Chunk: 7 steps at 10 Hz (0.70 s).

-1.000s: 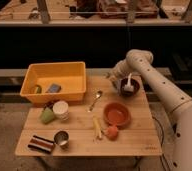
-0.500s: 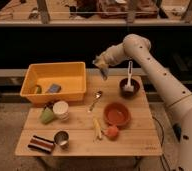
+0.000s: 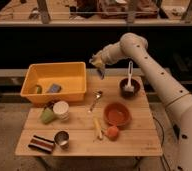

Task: Place towel in tray

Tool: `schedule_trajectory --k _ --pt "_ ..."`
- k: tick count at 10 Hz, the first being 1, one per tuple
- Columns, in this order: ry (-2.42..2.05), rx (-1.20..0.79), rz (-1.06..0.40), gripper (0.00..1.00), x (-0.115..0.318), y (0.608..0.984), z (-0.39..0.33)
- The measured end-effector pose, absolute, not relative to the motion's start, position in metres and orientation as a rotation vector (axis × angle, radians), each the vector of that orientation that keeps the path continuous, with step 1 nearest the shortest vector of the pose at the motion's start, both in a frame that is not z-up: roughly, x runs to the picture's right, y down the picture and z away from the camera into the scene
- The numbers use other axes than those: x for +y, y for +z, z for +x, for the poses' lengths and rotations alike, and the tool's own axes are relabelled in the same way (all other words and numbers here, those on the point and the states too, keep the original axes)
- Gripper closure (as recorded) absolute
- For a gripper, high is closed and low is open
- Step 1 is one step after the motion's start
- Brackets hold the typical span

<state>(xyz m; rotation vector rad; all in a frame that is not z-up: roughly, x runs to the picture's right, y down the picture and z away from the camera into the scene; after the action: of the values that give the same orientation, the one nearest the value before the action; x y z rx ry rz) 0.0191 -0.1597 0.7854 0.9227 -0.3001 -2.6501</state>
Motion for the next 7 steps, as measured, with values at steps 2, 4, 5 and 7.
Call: schedule_trajectory --k 2,4,5,7 --pt "-2.649 -0.298 0.92 1.0 -0.1598 0.7851 0.0219" --pt "-2.65 -0.301 0.925 1.0 -0.1596 0.7853 0.0182" --pt "-2.65 -0.301 0.924 1.0 -0.1596 0.7854 0.0186" --pt "-2.649 -0.3 0.923 1.0 -0.1595 0.7854 0.0194"
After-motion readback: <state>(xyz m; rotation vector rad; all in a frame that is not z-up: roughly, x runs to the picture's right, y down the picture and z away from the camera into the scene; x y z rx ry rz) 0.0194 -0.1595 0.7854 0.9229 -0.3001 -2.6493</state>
